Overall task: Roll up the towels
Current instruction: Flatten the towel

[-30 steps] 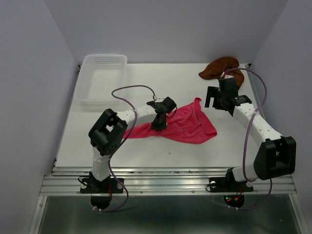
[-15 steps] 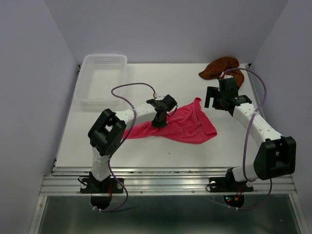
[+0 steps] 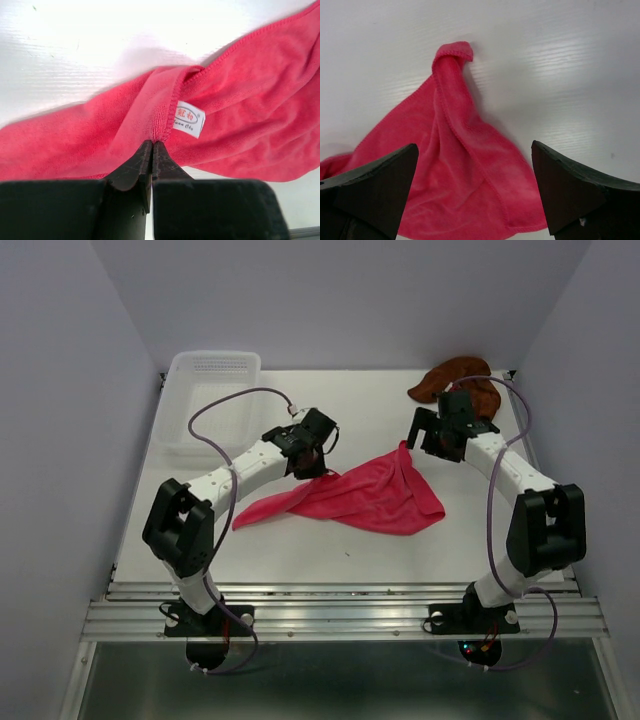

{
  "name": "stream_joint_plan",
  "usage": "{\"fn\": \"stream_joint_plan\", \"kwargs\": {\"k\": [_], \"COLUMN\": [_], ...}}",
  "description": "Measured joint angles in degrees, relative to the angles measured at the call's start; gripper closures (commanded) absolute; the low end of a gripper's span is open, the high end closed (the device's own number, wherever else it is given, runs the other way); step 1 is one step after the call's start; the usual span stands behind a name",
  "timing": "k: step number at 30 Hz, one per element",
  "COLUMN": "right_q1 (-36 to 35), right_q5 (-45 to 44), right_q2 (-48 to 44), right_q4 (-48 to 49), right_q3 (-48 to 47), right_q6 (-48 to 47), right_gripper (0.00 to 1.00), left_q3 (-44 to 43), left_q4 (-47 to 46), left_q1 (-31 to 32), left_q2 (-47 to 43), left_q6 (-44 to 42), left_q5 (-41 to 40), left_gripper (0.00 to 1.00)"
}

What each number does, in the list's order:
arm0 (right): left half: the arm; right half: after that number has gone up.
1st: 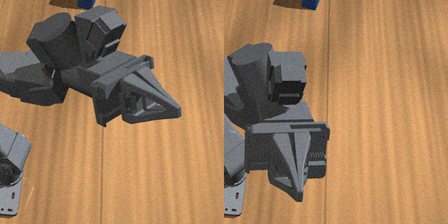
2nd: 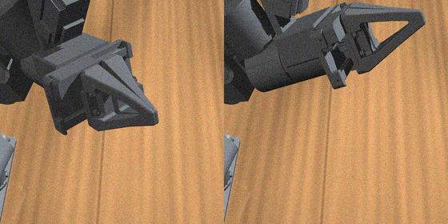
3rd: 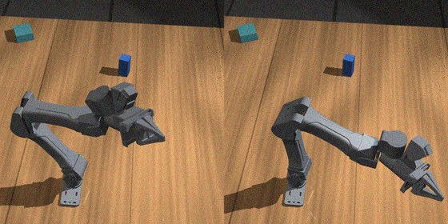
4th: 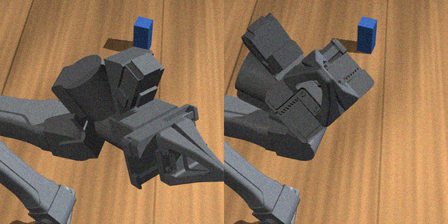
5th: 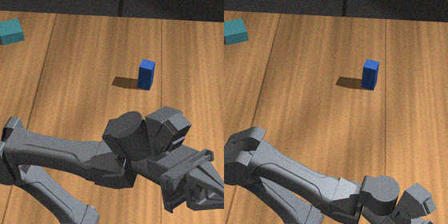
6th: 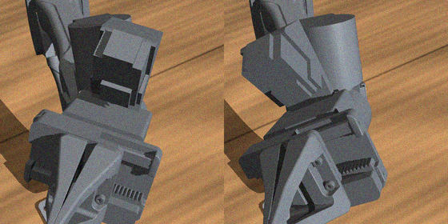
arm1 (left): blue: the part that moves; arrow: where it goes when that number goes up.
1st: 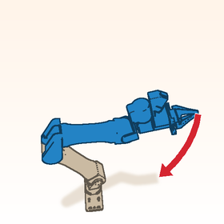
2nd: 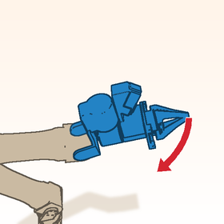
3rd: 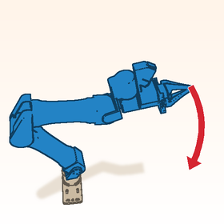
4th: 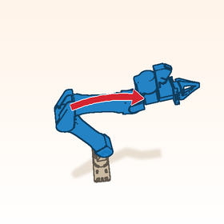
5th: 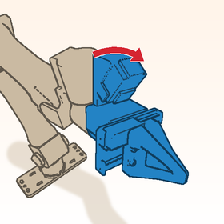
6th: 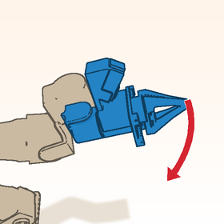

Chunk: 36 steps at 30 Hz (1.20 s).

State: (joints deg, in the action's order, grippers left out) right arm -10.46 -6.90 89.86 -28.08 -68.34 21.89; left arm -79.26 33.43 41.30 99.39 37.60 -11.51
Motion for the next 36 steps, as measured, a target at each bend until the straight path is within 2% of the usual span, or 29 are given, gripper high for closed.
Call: {"fn": "stream_joint_plan", "kwargs": {"k": [7, 12, 17, 26, 36], "right_q1": [-1.3, -4.0, -5.7, -6.1, -6.1], "right_q5": [1.1, -2.5, -4.7, -7.1, -10.1], "right_q2": [9.7, 16.7, 20.9, 24.6, 29.0], "right_q4": [2.0, 2.8, 2.6, 2.6, 2.4], "right_q3": [-6.7, -12.4, -15.1, -17.4, -21.7], "right_q6": [5.4, 7.4, 9.4, 12.6, 13.9], "right_gripper": [0.02, 0.14, 0.16, 0.22, 0.4], "left_q3": [4.0, 6.9, 7.3, 7.3, 7.6], "left_q4": [-3.5, -5.2, -7.1, -8.4, -8.9], "left_q1": [-4.0, -6.8, -8.7, -8.8, -9.6], "left_q2": [-5.3, -7.7, -8.1, -8.1, -8.2], "left_q6": [-1.1, -1.7, -2.3, -3.2, -3.3], "left_q5": [3.9, 6.5, 7.2, 8.3, 8.6], "left_gripper": [1.0, 1.0, 1.0, 1.0, 1.0]}}
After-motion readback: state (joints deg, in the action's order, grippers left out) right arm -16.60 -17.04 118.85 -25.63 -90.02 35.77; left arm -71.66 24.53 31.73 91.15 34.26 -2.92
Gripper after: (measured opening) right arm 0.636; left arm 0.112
